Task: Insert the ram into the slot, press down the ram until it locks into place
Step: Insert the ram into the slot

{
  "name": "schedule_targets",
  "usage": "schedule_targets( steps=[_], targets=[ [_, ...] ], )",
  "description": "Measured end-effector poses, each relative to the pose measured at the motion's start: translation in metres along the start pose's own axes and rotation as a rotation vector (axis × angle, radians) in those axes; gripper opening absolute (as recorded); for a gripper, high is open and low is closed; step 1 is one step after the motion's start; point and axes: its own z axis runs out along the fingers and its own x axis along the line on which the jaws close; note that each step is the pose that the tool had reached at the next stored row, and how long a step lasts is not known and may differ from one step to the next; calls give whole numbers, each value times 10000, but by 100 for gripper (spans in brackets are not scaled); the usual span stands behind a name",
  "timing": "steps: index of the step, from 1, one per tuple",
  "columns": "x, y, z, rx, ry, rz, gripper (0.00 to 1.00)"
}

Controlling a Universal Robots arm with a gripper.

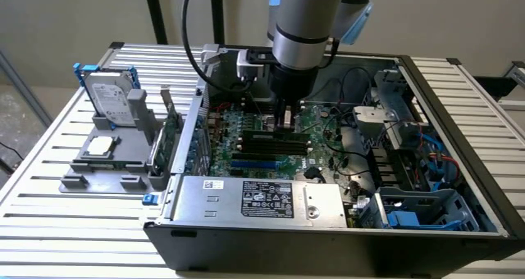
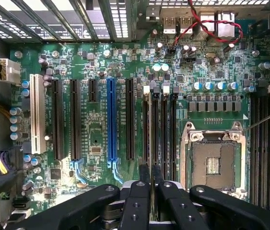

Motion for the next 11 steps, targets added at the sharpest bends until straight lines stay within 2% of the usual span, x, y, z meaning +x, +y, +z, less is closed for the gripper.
schedule_targets(
  steps=[7, 11],
  targets=[
    [-27, -13, 68, 3, 45, 33, 13],
    [-31, -16, 94, 5, 129, 49, 13]
  ],
)
